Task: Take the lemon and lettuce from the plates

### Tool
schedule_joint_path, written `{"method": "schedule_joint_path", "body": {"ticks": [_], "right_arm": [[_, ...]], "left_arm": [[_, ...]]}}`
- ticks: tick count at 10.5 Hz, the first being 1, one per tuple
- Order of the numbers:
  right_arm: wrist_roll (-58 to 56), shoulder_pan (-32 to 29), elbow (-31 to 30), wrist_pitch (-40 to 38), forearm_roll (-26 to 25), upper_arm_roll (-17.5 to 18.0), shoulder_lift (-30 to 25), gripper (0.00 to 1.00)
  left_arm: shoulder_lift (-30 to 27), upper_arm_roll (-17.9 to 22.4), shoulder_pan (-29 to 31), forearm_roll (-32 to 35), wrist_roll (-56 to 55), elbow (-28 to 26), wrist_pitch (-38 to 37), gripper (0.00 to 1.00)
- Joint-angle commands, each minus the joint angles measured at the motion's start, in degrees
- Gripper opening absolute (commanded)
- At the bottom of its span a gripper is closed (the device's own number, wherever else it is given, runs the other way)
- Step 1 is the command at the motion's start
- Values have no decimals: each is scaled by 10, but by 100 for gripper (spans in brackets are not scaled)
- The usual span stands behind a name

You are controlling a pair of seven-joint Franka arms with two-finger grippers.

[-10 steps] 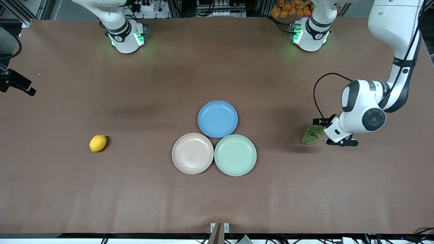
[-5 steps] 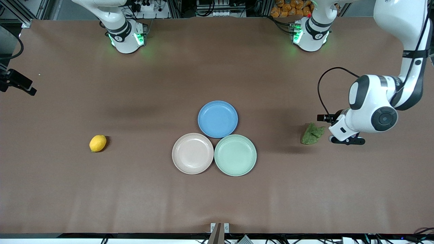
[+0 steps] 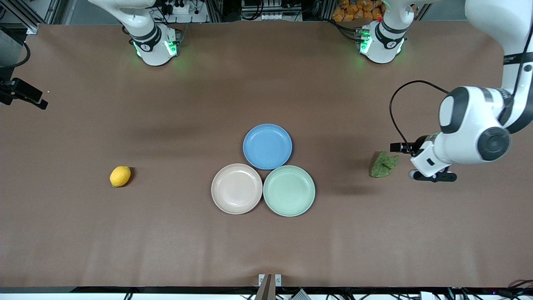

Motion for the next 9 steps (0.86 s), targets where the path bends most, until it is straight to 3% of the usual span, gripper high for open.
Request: {"method": "schedule_joint_path", "body": {"ticks": [1,9], "right_arm": [[-1,-1,3,-15,-1,3,-7,100],[0,-1,3,-22,-1,3,-8,100]], "left_arm": [[-18,-2,12,-33,4,64,-7,100],[-77,1,24,-22,6,75,-15,100]]}}
